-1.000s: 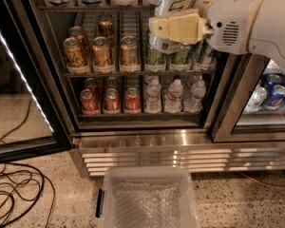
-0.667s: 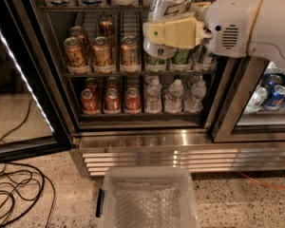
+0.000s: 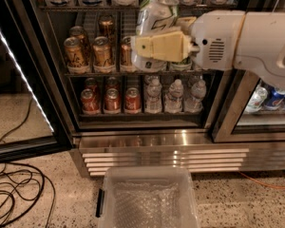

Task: Pick 7up can from top shelf of fridge

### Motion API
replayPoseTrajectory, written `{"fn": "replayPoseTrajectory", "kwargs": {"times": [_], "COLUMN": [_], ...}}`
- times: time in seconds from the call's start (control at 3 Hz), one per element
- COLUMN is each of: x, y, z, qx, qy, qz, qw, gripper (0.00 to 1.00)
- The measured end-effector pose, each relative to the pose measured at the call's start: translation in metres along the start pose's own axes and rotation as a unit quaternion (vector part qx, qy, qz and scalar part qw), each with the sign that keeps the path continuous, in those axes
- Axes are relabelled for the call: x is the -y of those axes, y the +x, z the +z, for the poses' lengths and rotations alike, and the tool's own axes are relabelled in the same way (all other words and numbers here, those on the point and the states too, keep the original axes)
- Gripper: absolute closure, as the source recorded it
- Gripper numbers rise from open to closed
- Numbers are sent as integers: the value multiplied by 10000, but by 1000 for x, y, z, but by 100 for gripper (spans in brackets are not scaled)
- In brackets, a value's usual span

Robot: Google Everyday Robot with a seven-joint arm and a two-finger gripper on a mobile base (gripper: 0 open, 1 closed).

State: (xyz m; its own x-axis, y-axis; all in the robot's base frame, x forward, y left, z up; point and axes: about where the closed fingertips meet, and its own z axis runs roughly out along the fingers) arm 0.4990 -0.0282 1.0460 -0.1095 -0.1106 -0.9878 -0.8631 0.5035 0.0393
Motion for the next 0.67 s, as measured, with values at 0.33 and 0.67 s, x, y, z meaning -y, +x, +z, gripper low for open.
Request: {"fn": "replayPoseTrajectory", "kwargs": {"times": [0.33, 0.67], "x": [-32, -33], "y": [19, 20], "z": [16, 17], "qx": [-15, -16], "qy": [-456, -470], "qz": [385, 400], "qw": [9982, 9981], "gripper": [100, 100]}}
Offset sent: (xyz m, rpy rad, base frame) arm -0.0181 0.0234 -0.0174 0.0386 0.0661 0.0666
